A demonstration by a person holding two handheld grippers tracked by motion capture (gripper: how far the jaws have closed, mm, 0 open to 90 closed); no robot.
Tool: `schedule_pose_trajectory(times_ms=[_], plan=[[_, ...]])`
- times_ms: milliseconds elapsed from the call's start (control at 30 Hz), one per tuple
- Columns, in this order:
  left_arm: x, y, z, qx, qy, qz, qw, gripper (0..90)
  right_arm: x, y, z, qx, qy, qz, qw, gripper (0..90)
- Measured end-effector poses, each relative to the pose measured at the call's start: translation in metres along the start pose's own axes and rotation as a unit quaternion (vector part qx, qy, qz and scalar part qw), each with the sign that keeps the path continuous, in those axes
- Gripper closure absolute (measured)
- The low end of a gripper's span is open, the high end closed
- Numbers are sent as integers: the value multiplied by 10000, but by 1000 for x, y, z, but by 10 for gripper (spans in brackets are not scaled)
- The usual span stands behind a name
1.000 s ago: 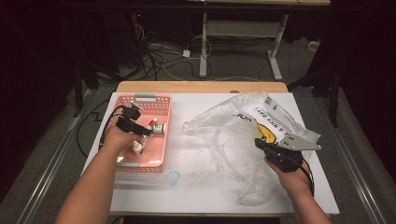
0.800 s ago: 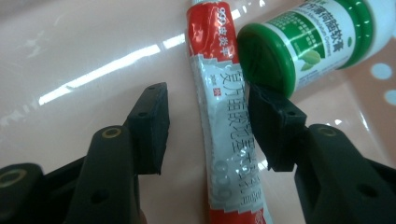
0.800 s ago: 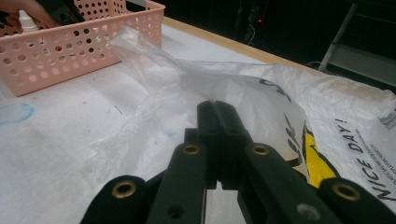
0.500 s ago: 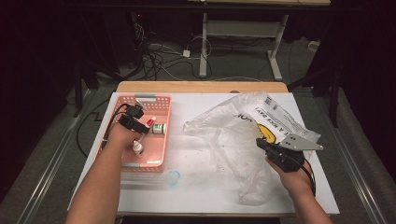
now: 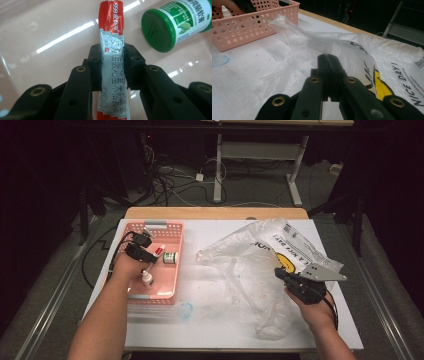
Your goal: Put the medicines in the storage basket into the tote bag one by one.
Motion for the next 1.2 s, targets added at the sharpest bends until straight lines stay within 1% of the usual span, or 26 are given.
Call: schedule_pose_trajectory(times_ms=[100, 267, 333, 433, 500, 600, 667, 767, 900, 1100, 1200], plan=[[6, 1, 2, 77, -202, 26, 9998, 692, 0, 0, -1, -14, -28, -7, 10000, 900], [18, 3, 6, 248, -476, 185, 9984, 693, -1, 1, -3, -1, -33, -17, 10000, 900], [23, 2, 8, 275, -585, 248, 9976, 693, -1, 1, -3, 15, -37, -30, 10000, 900], [31, 1, 11, 348, -821, 422, 9951, 693, 0, 1, -3, 12, -42, -17, 10000, 900], [37, 0, 14, 353, -947, 458, 9938, 693, 0, 0, -2, 5, -48, -14, 10000, 900], [44, 0, 18, 317, -1078, 465, 9926, 693, 0, 1, -2, 2, -52, -16, 10000, 900], [51, -1, 20, 348, -1228, 508, 9905, 693, 1, 1, -2, 10, -56, -13, 10000, 900], [61, -3, 25, 336, -1464, 533, 9872, 693, 1, 0, -2, -2, -66, -8, 10000, 900], [74, -8, 31, 246, -1727, 594, 9829, 693, 2, 0, -2, 9, -72, -8, 10000, 900], [89, -22, 40, 115, -2108, 772, 9744, 693, 2, 1, -2, 17, -74, -9, 10000, 900], [94, -31, 44, 48, -2241, 857, 9708, 693, 3, 1, -3, 22, -75, -3, 10000, 900]])
Point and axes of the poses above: each handheld gripper's, and its own axes: x roughly backward along the jaws, z roughly out of its underside, y roughly to its left, the point moved 4 cm from there along -x, roughly forward along the jaws, and after that the axes turned 8 degrees about x, right-handed, at the moved point
